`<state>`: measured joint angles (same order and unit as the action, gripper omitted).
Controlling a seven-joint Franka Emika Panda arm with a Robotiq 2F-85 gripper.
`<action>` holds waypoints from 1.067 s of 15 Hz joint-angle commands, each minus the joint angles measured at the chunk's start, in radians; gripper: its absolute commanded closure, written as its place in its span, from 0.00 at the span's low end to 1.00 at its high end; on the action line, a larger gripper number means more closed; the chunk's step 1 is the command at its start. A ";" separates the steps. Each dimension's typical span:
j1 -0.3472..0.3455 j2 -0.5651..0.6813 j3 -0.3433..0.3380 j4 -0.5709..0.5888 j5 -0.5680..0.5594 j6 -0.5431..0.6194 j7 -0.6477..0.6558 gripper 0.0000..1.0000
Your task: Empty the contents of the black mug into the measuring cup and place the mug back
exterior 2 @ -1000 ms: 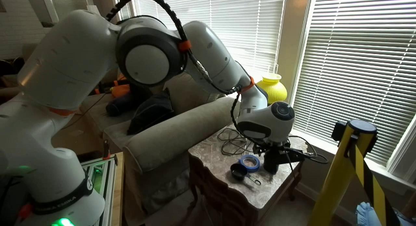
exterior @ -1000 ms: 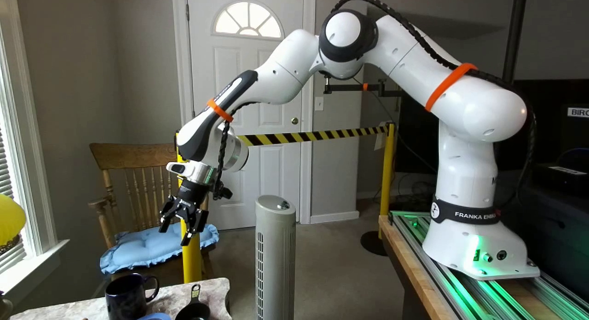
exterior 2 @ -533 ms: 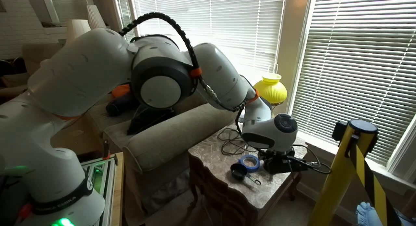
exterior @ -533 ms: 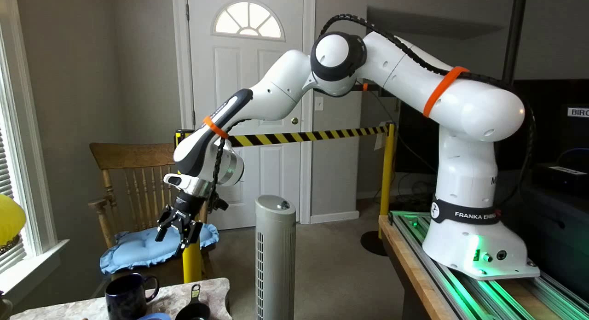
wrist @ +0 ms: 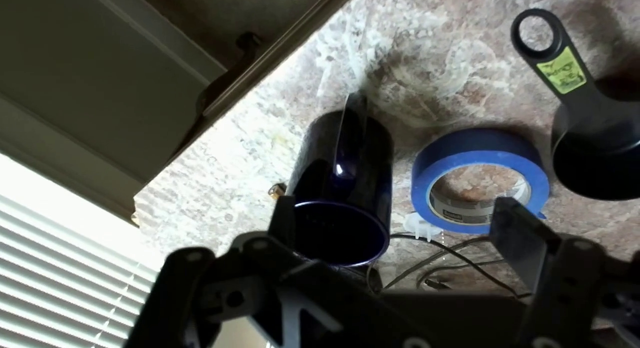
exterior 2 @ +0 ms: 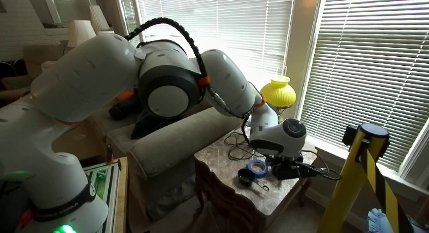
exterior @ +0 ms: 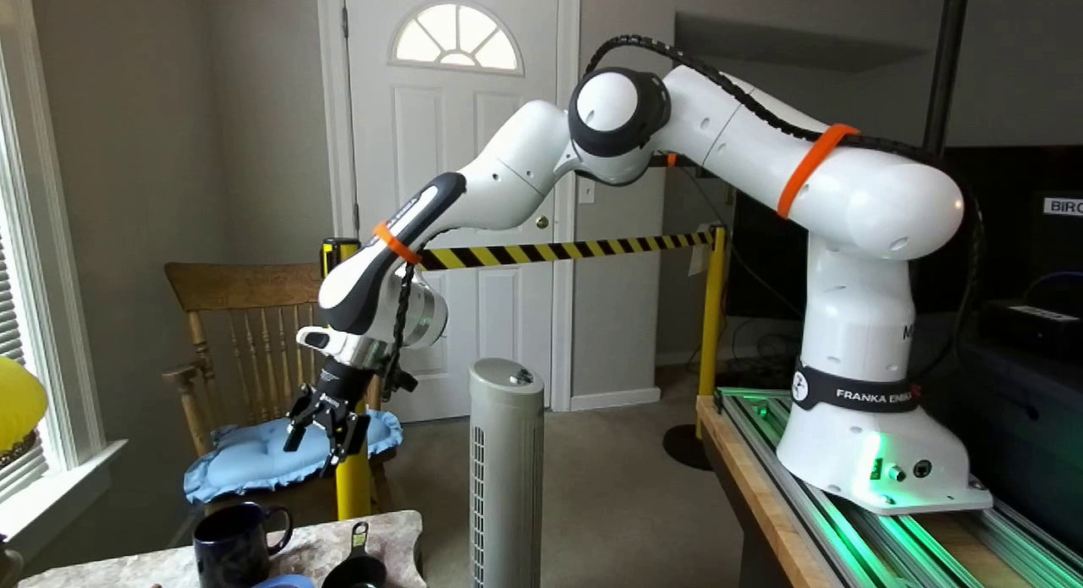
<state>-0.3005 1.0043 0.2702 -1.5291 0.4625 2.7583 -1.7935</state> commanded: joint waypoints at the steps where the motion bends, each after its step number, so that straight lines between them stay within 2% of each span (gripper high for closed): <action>1: -0.016 0.097 0.037 0.099 -0.078 -0.004 0.020 0.00; 9: -0.012 0.250 0.073 0.287 -0.148 -0.019 0.018 0.00; 10: -0.010 0.263 0.076 0.305 -0.154 -0.024 0.021 0.07; 12: -0.005 0.295 0.082 0.349 -0.167 -0.029 0.022 0.26; 15: 0.004 0.333 0.083 0.402 -0.184 -0.050 0.030 0.35; 16: 0.006 0.343 0.083 0.416 -0.188 -0.056 0.030 0.34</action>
<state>-0.2994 1.2743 0.3423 -1.2161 0.3187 2.7447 -1.7872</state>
